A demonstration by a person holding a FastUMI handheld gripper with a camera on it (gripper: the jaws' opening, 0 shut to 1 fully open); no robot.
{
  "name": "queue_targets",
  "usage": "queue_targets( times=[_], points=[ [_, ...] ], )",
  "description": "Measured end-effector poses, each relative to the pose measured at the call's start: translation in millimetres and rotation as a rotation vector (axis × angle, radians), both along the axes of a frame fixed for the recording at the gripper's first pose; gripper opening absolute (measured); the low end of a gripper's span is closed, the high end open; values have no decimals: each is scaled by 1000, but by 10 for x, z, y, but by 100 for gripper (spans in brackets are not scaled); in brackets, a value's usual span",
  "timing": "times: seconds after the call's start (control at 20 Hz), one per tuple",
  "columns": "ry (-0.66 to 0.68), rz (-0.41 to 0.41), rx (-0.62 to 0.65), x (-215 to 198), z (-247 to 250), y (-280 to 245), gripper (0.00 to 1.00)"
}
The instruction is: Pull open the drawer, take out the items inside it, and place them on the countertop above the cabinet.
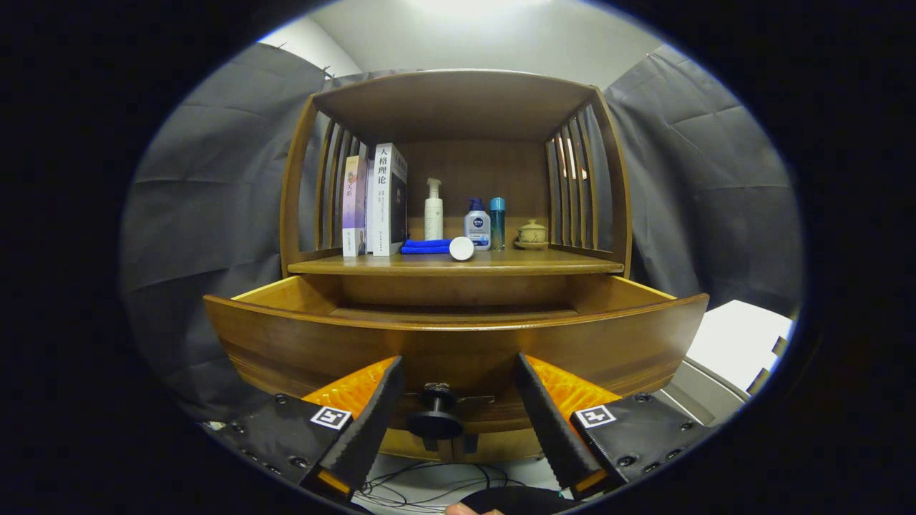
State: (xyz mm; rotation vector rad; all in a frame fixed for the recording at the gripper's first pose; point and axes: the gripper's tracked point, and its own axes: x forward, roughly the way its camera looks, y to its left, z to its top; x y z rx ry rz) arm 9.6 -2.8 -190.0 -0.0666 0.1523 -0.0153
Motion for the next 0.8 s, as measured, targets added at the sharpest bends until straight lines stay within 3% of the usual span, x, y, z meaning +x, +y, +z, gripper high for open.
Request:
queue_targets(
  times=[0.8],
  points=[
    [79, -35, 106, 913, -72, 72, 98]
  ],
)
